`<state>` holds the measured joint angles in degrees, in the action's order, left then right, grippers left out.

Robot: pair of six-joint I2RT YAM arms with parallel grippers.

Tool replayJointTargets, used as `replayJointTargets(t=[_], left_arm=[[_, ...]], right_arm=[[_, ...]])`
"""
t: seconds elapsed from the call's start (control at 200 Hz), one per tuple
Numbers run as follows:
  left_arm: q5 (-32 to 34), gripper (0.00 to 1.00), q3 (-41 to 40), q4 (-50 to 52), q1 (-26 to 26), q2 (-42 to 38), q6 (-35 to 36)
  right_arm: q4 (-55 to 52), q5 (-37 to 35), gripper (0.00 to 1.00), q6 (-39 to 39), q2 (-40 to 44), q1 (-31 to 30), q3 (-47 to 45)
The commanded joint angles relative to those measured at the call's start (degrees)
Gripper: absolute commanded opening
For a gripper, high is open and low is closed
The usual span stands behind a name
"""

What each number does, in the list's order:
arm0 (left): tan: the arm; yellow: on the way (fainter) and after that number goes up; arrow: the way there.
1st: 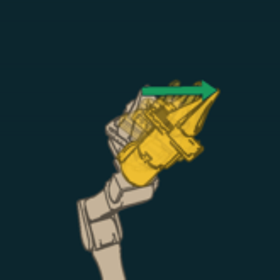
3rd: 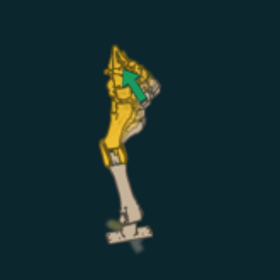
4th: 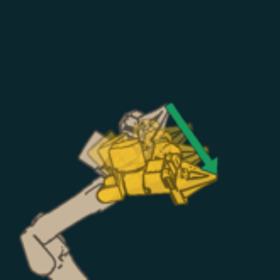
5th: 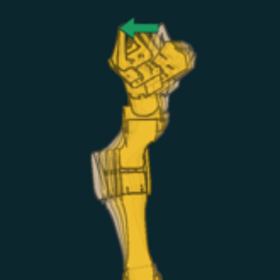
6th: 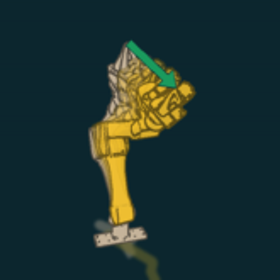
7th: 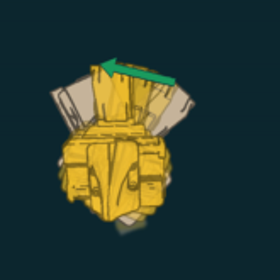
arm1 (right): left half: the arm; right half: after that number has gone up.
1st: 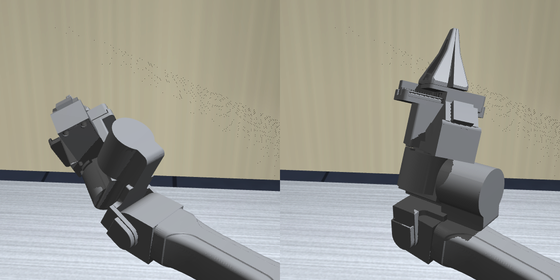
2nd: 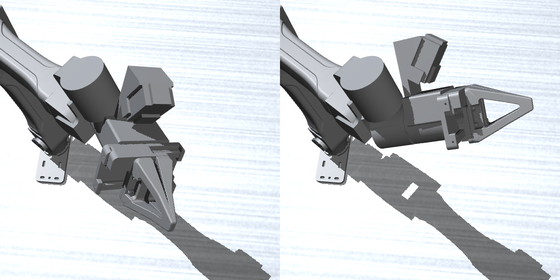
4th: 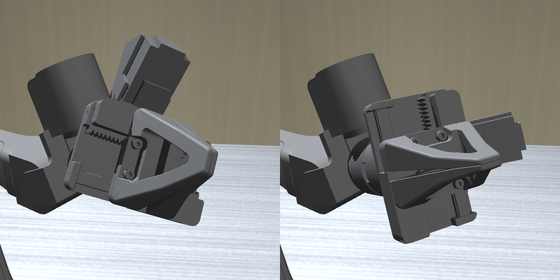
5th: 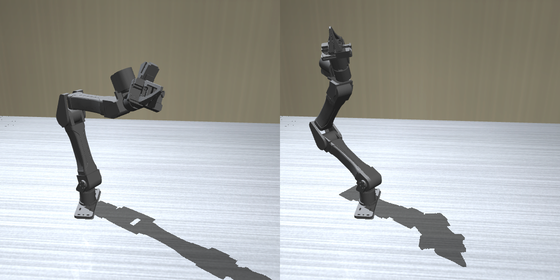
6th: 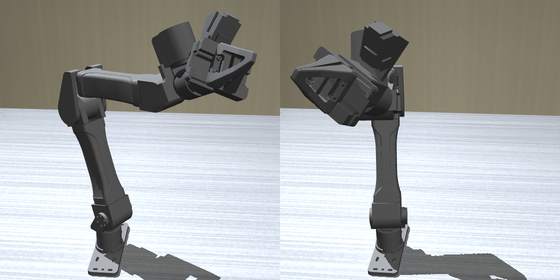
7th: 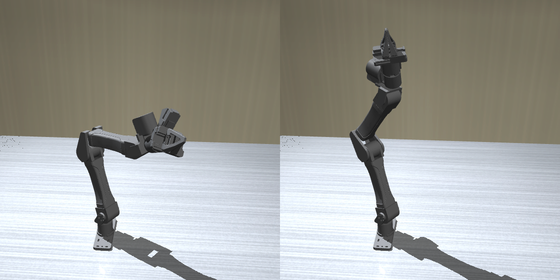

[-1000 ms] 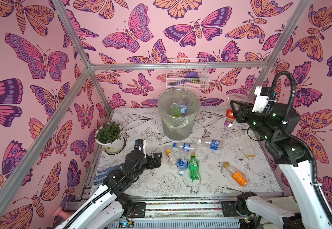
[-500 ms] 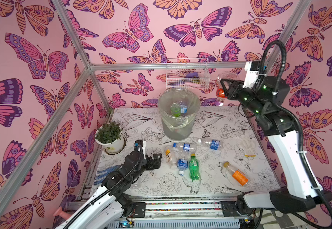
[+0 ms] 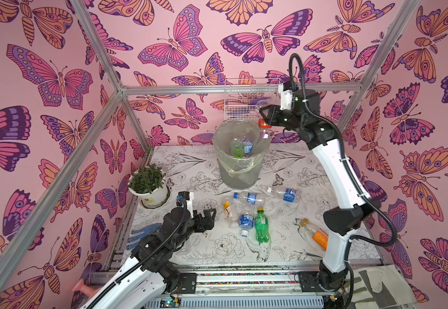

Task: Throw the plastic bottles in the bin
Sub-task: Throw the plastic bottle into the trash bin.

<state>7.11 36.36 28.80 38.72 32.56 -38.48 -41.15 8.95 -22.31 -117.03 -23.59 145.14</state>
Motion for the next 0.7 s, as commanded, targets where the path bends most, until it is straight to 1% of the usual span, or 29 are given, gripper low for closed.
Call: replayJointTargets(t=[0.0, 0.04, 0.15, 0.195, 0.406, 0.696], left_arm=[[1.2, 0.96, 0.8, 2.5, 0.5, -1.3, -0.4], [1.5, 0.96, 0.7, 2.8, 0.6, -1.8, -0.5], [1.9, 0.96, 0.5, 3.0, 0.7, -2.5, -0.6], [1.8, 0.96, 0.4, 3.0, 0.7, -2.2, -0.7], [1.8, 0.96, 1.0, 2.9, 1.0, -0.3, -0.8], [2.1, 0.96, 0.9, 2.7, 1.4, 0.4, -1.0]], right_arm=[[-14.1, -4.3, 0.99, 2.7, -4.0, -1.9, 9.5], [-13.4, -6.6, 0.99, 4.2, -2.6, -3.0, 8.2], [-4.5, -7.8, 0.99, 5.5, 5.3, -4.4, -3.9], [-2.4, -8.6, 0.99, 5.7, 7.8, -4.4, -7.2], [-3.8, -9.9, 0.99, 6.6, 10.7, -4.4, -9.6], [0.5, -10.7, 0.99, 6.0, 18.3, -4.3, -19.8]])
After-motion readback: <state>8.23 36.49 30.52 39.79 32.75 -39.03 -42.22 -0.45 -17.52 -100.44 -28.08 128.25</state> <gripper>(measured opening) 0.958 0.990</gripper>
